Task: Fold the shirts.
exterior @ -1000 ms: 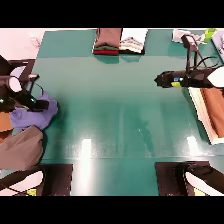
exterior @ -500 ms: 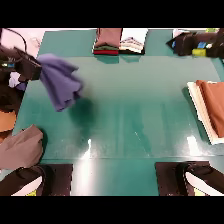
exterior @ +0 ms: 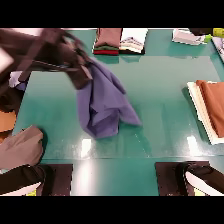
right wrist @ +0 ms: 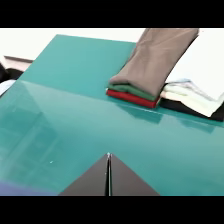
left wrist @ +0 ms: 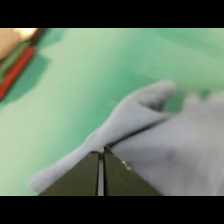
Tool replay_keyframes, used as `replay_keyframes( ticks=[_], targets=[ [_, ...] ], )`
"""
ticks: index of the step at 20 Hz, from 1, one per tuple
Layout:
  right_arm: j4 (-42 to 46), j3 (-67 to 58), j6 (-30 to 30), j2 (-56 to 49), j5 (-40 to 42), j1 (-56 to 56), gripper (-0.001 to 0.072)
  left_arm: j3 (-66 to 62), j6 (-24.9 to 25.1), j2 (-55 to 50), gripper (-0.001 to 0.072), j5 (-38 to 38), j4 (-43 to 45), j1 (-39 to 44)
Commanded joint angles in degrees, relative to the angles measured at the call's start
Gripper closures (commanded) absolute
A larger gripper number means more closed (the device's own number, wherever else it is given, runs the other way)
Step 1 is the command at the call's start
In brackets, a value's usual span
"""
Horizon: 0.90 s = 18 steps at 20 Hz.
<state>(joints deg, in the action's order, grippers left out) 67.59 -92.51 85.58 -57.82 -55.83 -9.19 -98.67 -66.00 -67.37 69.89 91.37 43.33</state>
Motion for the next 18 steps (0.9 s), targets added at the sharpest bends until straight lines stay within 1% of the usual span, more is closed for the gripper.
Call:
replay_keyframes(
  ticks=[1, 2, 3, 4, 5, 6, 7, 8, 9, 11, 12, 14, 16, 18],
  targets=[
    [-0.1, -0.3, 0.1, 0.0, -0.6, 2.0, 0.0693, -0.3, 1.5, -9.2, 0.0679, -5.0, -7.6, 2.9],
    [-0.1, -0.3, 0.1, 0.0, -1.5, 2.6, 0.0693, -0.3, 1.5, -11.2, 0.0676, -5.6, -11.0, 2.9],
    [-0.1, -0.3, 0.1, 0.0, -2.5, 3.3, 0.0693, -0.3, 1.0, -12.7, 0.0469, -6.0, -12.5, 2.9],
    [-0.1, -0.4, 0.0, 0.0, -3.7, 4.1, 0.0693, -0.3, -1.4, -13.4, 0.0184, -5.9, -11.0, 2.8],
    [-0.1, -0.3, 0.0, 0.0, -4.6, 4.7, 0.0693, -0.3, -4.7, -13.4, 0.0152, -4.8, -8.3, 2.0],
    [-0.1, -0.3, 0.0, 0.0, -5.4, 5.4, 0.0693, -0.3, -7.8, -12.9, 0.0152, -2.4, -5.2, 0.5],
    [-0.1, -0.3, 0.0, 0.0, -6.0, 6.1, 0.0693, -0.3, -10.6, -12.0, 0.0152, 1.6, -2.2, -2.0],
    [-0.1, -0.3, 0.0, 0.0, -6.5, 6.7, 0.0693, -0.2, -12.3, -11.3, 0.0152, 6.0, -0.9, -5.3],
    [-0.1, -0.3, 0.0, 0.0, -6.9, 7.2, 0.0693, 0.2, -14.5, -10.4, 0.0152, 10.2, -1.2, -9.7],
    [-0.1, -0.3, 0.0, 0.0, -7.0, 7.7, 0.0693, 4.3, -18.3, -8.3, 0.0151, 13.8, -3.0, -17.7],
    [-0.1, -0.3, 0.0, 0.0, -7.0, 7.7, 0.0693, 7.6, -19.6, -7.1, 0.0151, 14.2, -4.1, -20.7],
    [0.0, -0.3, 0.0, 0.0, -6.9, 7.7, 0.0693, 16.0, -20.0, -5.0, 0.0151, 13.4, -6.8, -23.9],
    [0.0, -0.2, 0.0, 0.0, -6.5, 7.7, 0.0693, 24.1, -20.6, -4.3, 0.0150, 11.1, -10.1, -23.3],
    [-0.1, 0.9, 0.0, 0.0, -6.1, 7.7, 0.0693, 30.6, -20.6, -4.3, 0.0150, 6.3, -14.1, -21.1]
  ],
)
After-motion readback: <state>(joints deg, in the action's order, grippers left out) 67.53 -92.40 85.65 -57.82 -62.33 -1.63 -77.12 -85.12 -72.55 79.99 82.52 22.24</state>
